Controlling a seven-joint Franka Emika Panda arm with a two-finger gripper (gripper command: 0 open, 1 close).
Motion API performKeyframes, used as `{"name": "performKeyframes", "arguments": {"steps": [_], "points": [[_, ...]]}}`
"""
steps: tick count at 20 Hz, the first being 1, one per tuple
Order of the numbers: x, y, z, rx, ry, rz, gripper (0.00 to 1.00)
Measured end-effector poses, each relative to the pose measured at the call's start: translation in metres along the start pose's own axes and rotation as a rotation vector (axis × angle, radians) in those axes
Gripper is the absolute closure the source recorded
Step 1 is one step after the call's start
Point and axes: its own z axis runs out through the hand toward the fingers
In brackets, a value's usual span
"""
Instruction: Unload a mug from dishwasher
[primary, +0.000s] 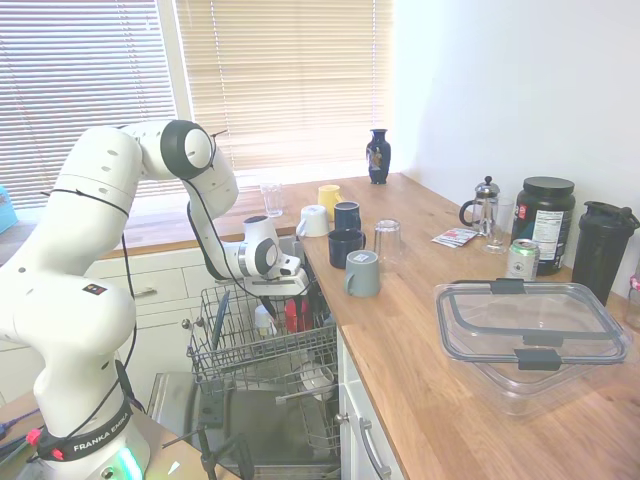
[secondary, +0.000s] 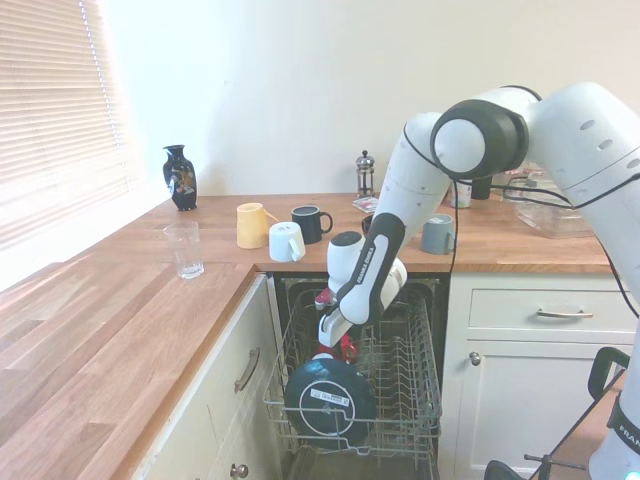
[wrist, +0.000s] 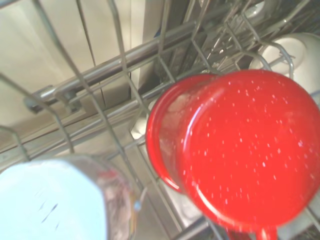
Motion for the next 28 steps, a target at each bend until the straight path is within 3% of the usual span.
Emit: {"name": "performKeyframes", "arguments": {"steps": [12,18,19,28], "points": [[0.022,-0.001,0.05,-0.003,-0.005,-0.013,0.0],[0.028,-0.003,0.049,0.001,-0.018,-0.027,0.0],[0.028,-0.004,0.048,0.0,-0.022,-0.029,1.0],[0.032,-0.007,0.047,0.025,-0.04,-0.057,1.0]]}}
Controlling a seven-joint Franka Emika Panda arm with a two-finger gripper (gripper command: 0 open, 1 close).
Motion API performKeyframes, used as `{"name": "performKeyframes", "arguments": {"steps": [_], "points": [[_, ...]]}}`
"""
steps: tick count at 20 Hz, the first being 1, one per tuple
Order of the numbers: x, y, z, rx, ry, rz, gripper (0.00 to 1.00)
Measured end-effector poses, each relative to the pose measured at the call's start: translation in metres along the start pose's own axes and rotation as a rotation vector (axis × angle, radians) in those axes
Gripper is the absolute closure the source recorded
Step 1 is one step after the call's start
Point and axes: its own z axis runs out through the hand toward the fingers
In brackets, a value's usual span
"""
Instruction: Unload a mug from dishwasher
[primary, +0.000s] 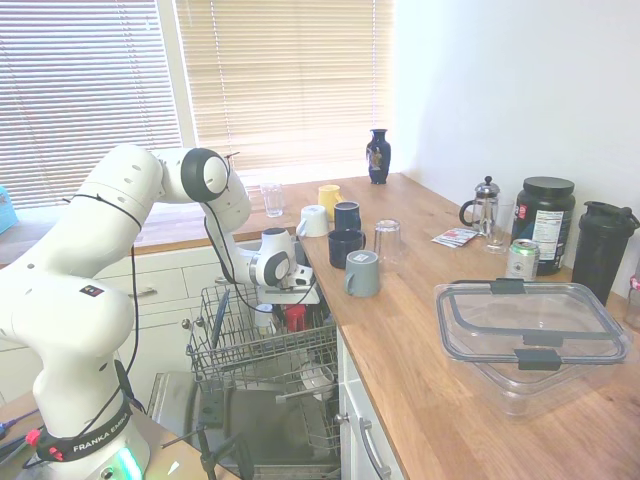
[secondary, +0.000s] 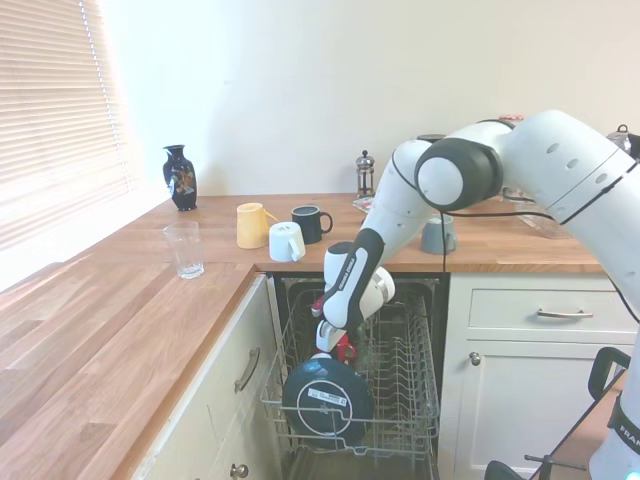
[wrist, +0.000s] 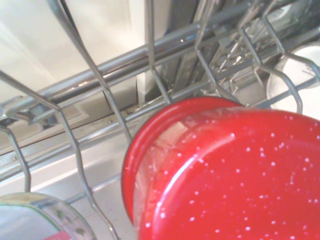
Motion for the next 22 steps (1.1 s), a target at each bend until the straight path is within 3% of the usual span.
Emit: {"name": "performKeyframes", "arguments": {"steps": [22], "points": [[0.0014,-0.001,-0.0032,-0.002,-0.027,-0.003,1.0]]}}
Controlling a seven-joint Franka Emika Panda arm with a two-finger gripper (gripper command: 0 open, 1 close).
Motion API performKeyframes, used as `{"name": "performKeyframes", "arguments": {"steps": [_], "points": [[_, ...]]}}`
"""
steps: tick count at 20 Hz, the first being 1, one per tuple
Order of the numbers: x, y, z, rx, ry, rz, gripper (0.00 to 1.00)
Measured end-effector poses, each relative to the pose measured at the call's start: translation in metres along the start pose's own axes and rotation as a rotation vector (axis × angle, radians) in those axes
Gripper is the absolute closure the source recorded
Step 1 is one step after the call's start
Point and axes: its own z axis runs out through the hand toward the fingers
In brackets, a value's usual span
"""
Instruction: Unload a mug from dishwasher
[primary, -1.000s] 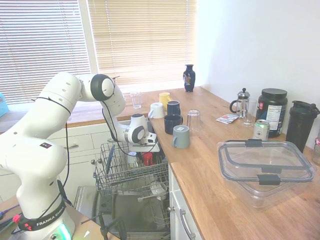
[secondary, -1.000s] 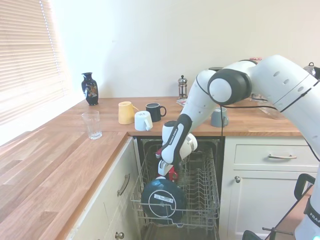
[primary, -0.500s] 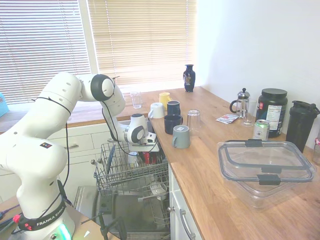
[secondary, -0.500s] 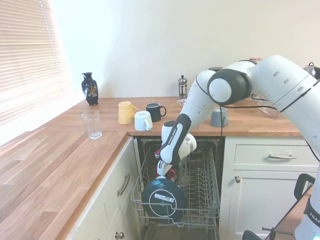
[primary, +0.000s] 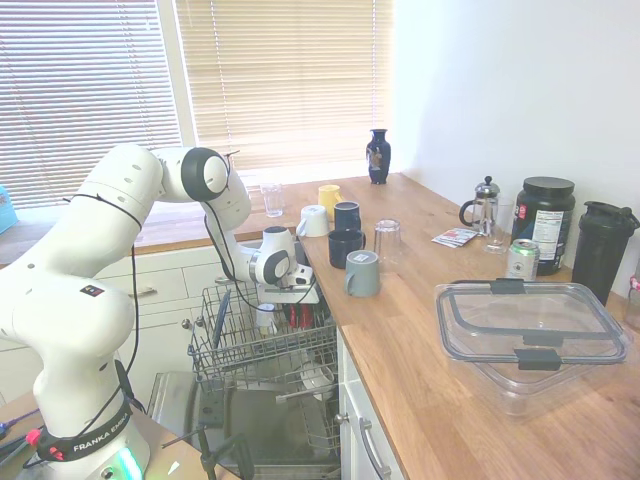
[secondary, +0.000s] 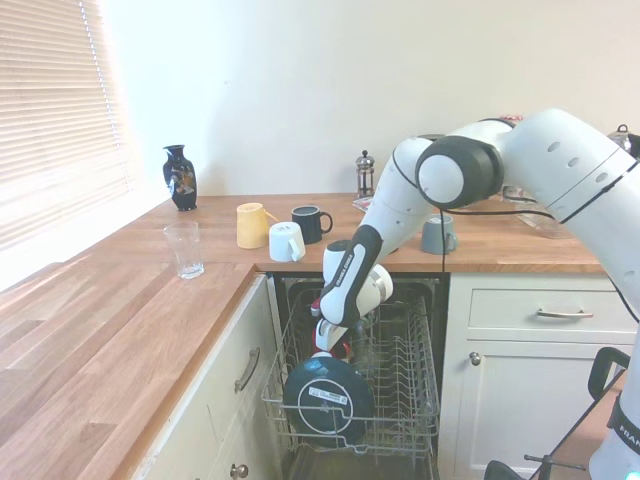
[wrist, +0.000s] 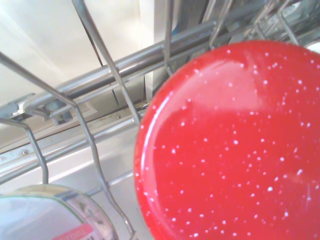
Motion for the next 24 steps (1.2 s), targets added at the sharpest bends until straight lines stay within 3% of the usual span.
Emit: {"name": "performKeyframes", "arguments": {"steps": [17,24], "points": [[-0.022,0.005,-0.013,0.016,0.039,-0.009,1.0],[-0.03,0.027,-0.079,0.03,0.076,0.026,1.0]]}}
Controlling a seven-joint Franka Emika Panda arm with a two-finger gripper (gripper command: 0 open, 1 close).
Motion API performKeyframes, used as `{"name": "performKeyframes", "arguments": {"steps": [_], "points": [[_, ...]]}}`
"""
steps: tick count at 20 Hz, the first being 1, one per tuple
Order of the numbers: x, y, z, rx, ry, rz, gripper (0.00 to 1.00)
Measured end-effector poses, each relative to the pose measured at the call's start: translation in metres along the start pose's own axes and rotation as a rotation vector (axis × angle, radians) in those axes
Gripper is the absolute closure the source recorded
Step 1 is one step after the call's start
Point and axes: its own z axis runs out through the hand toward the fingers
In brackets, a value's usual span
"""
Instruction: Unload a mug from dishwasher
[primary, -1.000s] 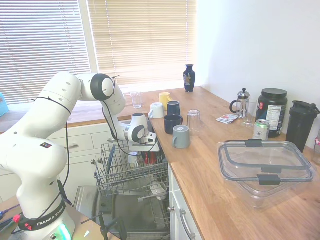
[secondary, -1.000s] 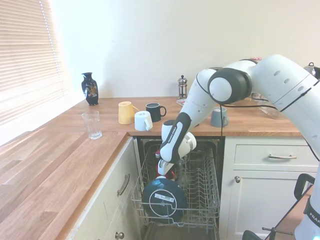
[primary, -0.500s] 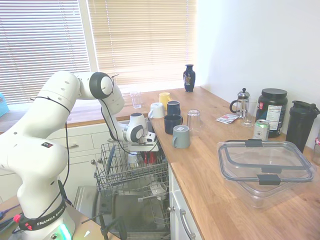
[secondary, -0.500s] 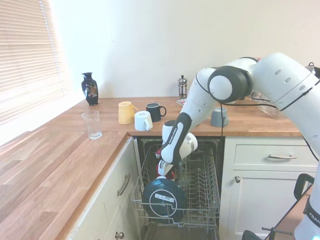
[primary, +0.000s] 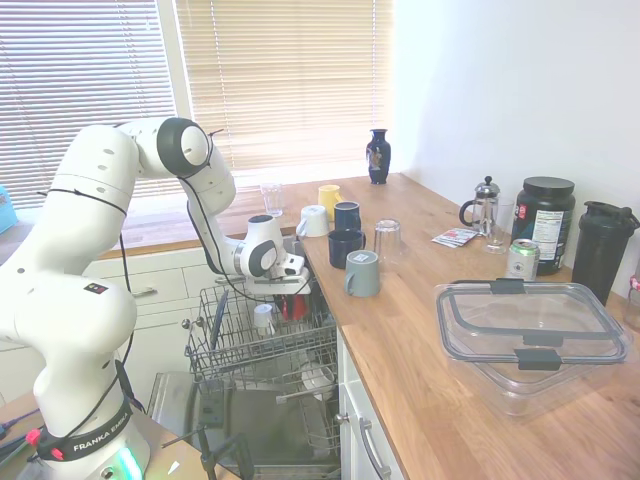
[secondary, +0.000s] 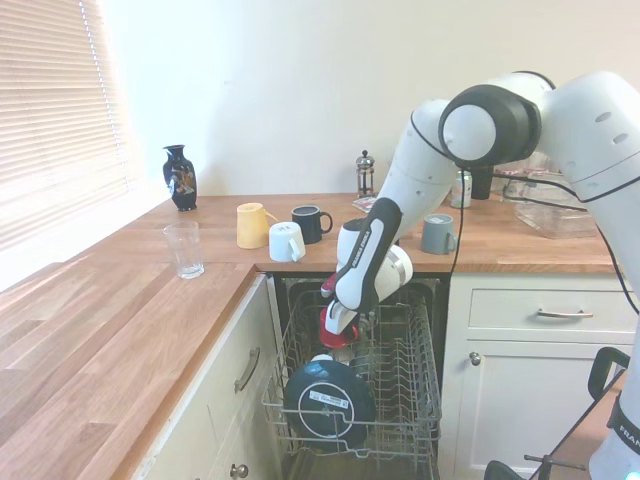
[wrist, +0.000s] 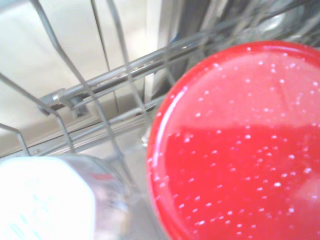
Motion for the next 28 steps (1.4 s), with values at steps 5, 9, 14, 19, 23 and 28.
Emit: {"name": "performKeyframes", "arguments": {"steps": [5,9,14,19,23,28], "points": [[-0.005,0.01,-0.023,0.009,0.009,0.003,1.0],[-0.011,0.019,-0.043,0.005,0.033,-0.023,1.0],[-0.038,0.025,-0.074,0.004,0.054,-0.047,1.0],[-0.058,0.036,-0.106,0.005,0.078,-0.051,1.0],[-0.068,0.041,-0.132,0.003,0.104,-0.039,1.0],[-0.071,0.043,-0.172,0.002,0.117,-0.011,1.0]]}}
